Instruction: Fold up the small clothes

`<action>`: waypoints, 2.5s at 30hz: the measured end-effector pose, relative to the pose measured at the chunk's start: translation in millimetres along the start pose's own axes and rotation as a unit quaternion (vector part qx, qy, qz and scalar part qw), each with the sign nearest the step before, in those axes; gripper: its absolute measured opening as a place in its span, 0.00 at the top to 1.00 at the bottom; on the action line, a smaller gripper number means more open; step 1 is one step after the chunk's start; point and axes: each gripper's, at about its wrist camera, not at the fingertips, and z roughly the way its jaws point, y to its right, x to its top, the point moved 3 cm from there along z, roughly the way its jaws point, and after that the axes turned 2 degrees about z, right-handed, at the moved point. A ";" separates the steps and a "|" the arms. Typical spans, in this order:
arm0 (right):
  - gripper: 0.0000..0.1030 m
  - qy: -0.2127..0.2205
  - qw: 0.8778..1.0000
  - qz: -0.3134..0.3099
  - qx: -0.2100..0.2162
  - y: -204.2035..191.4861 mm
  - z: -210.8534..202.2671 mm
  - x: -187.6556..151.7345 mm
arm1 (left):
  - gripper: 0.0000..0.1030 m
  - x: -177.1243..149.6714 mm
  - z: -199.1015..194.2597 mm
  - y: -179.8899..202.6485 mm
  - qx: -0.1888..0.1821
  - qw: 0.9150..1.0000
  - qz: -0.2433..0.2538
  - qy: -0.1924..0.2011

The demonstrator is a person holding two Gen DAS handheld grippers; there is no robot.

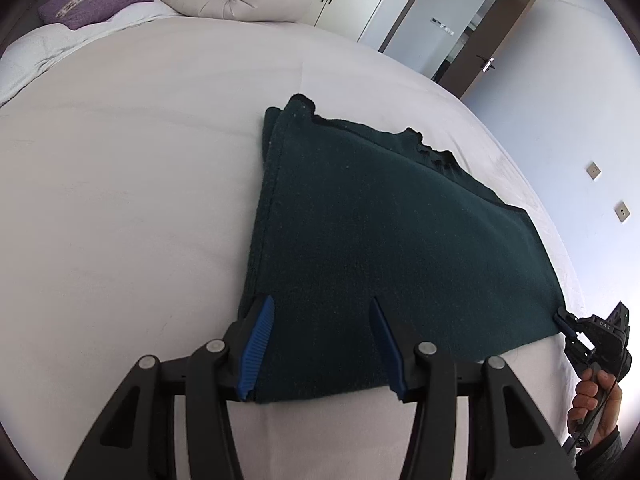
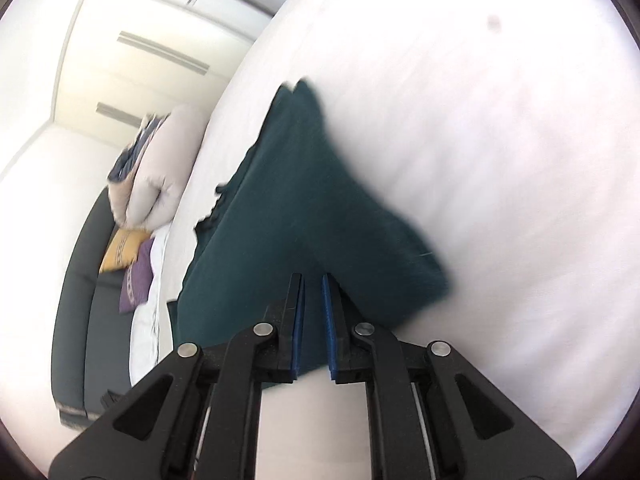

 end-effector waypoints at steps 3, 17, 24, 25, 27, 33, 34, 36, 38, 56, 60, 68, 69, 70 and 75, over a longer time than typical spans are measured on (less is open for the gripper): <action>0.88 0.055 0.998 -0.003 -0.025 10.1 -47.2 7.8 | 0.35 -6.1 -21.5 -3.4 0.009 1.000 -0.010 0.010; 0.12 0.144 0.985 -0.098 0.011 -73.5 -95.1 -53.3 | 0.20 -37.4 -63.6 9.7 -0.001 0.999 -0.024 0.033; 0.12 0.113 0.985 -0.131 0.006 -73.9 -101.4 -69.4 | 0.20 -34.1 -54.9 -0.8 -0.008 0.999 -0.037 0.025; 0.12 0.111 0.985 -0.129 0.005 -72.1 -99.9 -68.5 | 0.20 -33.0 -51.9 -3.3 -0.009 0.999 -0.040 0.021; 0.12 0.109 0.985 -0.131 0.003 -67.7 -102.0 -67.3 | 0.20 -30.3 -45.8 -7.9 -0.013 0.999 -0.049 0.016; 0.12 0.089 0.983 -0.159 0.012 -84.6 -78.8 -59.6 | 0.21 -12.5 -25.7 -16.7 -0.032 0.996 -0.080 0.002; 0.12 0.086 0.982 -0.167 0.015 -90.6 -75.7 -59.8 | 0.21 -9.2 -22.8 -17.2 -0.031 0.996 -0.080 0.000; 0.12 0.078 0.980 -0.183 0.019 -102.8 -67.1 -59.5 | 0.22 -3.6 -16.6 -19.0 -0.027 0.996 -0.082 -0.004; 0.12 0.065 0.978 -0.196 0.023 -115.8 -56.7 -59.3 | 0.24 0.8 -10.0 -22.7 -0.018 0.996 -0.086 -0.010; 0.14 -0.096 0.964 -0.230 0.096 -200.1 81.1 -62.7 | 0.48 35.7 39.8 -9.2 -0.002 0.997 -0.049 -0.058; 0.14 -0.125 0.955 -0.247 0.104 -218.0 110.9 -76.8 | 0.60 38.7 43.3 -12.7 -0.001 0.996 -0.059 -0.069; 0.16 -0.187 0.951 -0.238 0.058 -213.0 182.2 -96.3 | 0.82 42.1 40.5 -4.2 0.024 0.996 -0.036 -0.077; 0.15 -0.182 0.950 -0.248 0.059 -212.9 184.7 -98.7 | 0.83 42.0 39.6 -2.3 0.030 0.996 -0.029 -0.075; 0.14 -0.178 0.947 -0.260 0.061 -214.2 185.6 -101.4 | 0.83 41.8 38.8 -0.1 0.036 0.996 -0.022 -0.073; 0.14 -0.177 0.939 -0.290 0.056 -216.0 189.3 -107.9 | 0.85 42.5 37.6 4.5 0.047 0.996 -0.011 -0.070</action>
